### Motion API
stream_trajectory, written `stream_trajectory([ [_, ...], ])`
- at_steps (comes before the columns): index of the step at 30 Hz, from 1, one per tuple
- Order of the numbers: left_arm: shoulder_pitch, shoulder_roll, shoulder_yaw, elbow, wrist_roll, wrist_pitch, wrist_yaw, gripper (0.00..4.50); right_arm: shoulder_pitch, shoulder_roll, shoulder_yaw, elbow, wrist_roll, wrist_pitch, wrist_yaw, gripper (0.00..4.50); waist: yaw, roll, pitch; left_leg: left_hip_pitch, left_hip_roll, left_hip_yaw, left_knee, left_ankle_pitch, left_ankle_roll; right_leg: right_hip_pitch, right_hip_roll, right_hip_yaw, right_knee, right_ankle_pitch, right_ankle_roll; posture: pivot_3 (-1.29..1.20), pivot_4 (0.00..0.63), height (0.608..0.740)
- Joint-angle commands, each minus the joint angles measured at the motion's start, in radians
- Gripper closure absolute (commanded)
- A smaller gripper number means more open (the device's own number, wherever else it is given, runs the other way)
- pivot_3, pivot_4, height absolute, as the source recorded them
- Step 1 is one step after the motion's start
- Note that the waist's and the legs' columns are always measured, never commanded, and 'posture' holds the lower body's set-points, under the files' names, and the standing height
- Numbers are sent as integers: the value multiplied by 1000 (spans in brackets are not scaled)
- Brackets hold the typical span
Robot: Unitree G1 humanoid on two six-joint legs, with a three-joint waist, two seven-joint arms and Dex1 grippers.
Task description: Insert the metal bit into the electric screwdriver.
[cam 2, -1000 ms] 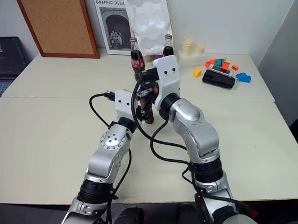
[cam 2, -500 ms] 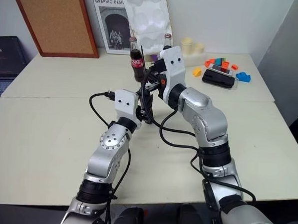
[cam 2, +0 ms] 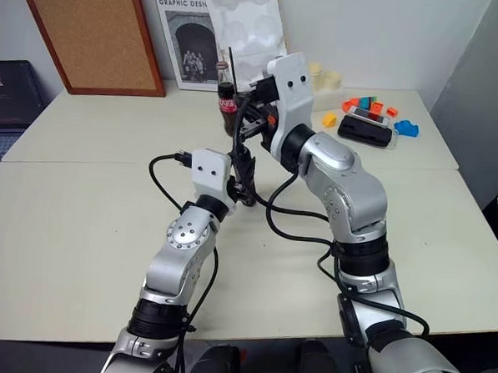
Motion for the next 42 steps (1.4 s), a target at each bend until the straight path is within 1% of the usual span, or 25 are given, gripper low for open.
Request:
stream_trajectory([
  [1, -9, 11, 22, -26, 11, 0, 6, 2841, -1, 16, 10, -63, 2, 7, -27, 4500, 0, 0, 0, 0, 0, 0, 0, 0, 0, 0, 0, 0, 0, 0, 0, 0, 150, 740],
  [6, -10, 9, 22, -29, 14, 3, 13, 2841, 22, 41, 33, -107, -5, 32, -66, 4500, -1, 0, 0, 0, 0, 0, 0, 0, 0, 0, 0, 0, 0, 0, 0, 0, 150, 740],
  [11, -13, 7, 23, -27, 16, 1, 19, 2841, 62, 78, 69, -165, -31, 58, -135, 4500, -1, 0, 0, 0, 0, 0, 0, 0, 0, 0, 0, 0, 0, 0, 0, 0, 150, 740],
  [18, -17, 5, 23, -21, 17, -2, 22, 2841, 85, 101, 79, -168, -73, 45, -194, 4500, -2, 0, 0, 0, 0, 0, 0, 0, 0, 0, 0, 0, 0, 0, 0, 0, 150, 740],
  [30, -17, 8, 26, -18, 14, -4, 20, 2841, 81, 127, 64, -143, -62, 36, -183, 4500, -2, 0, 0, 0, 0, 0, 0, 0, 0, -1, 0, 0, 0, 0, 0, 0, 150, 740],
  [42, -20, 9, 25, -20, 15, -5, 18, 2841, 92, 123, 65, -116, -74, 21, -177, 4500, -3, 0, 0, -1, 0, 0, 0, 0, 0, -1, 0, 0, 0, 0, 0, 0, 150, 740],
])
